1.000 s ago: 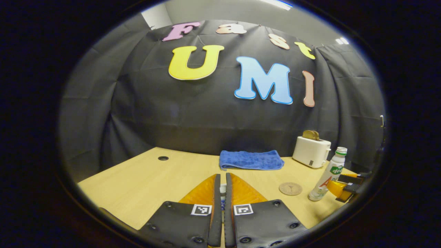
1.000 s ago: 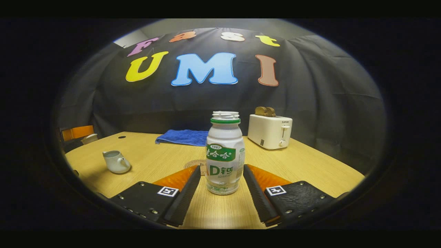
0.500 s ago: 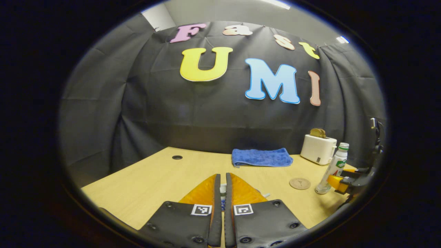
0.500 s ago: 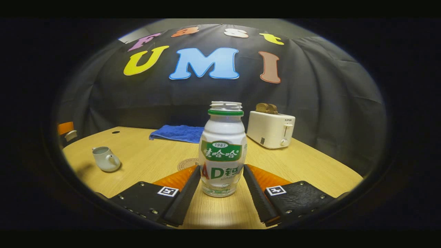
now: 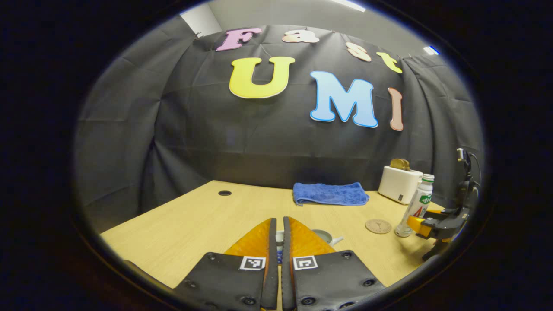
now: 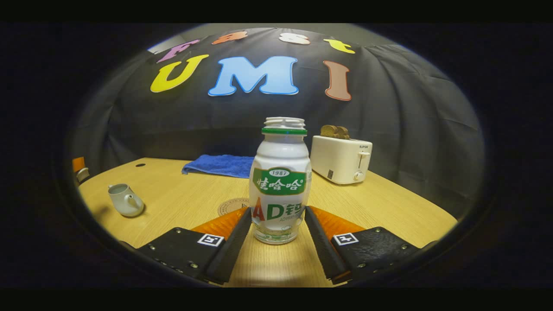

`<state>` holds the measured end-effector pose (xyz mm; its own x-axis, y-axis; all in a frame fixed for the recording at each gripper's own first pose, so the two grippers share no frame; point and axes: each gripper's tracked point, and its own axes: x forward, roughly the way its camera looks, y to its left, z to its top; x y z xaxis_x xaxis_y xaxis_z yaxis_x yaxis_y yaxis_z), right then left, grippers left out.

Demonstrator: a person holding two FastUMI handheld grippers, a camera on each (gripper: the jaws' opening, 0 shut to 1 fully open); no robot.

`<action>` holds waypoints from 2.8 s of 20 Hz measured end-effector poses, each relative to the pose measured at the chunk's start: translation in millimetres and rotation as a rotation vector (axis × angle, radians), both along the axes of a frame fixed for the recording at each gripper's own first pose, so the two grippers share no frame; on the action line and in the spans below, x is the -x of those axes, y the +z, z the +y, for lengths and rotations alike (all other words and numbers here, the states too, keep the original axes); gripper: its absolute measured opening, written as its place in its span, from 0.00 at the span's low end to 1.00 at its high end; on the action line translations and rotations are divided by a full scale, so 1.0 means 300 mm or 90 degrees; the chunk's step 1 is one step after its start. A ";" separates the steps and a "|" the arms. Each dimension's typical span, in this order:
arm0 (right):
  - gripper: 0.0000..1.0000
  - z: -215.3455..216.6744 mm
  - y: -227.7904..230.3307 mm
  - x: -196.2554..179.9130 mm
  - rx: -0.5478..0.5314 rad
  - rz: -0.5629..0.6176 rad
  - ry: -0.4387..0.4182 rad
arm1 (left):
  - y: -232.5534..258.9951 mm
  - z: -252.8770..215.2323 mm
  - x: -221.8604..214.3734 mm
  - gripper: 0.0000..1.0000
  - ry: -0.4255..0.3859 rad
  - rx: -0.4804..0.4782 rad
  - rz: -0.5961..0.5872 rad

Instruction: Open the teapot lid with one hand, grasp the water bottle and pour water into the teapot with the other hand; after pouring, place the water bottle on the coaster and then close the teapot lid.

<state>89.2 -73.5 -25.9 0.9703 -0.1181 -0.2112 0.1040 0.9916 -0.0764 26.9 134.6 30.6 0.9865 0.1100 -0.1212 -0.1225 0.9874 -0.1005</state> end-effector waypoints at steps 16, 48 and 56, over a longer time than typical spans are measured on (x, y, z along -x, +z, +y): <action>0.82 0.023 0.039 -0.092 0.077 -0.003 0.025 | -0.022 -0.006 -0.015 0.09 -0.005 0.007 0.001; 0.82 0.508 0.243 -0.163 0.816 -0.122 0.199 | -0.051 0.170 0.022 0.13 0.034 0.020 0.007; 0.82 0.525 0.237 -0.204 0.918 -0.133 0.210 | -0.063 0.184 0.024 0.13 0.038 0.021 0.010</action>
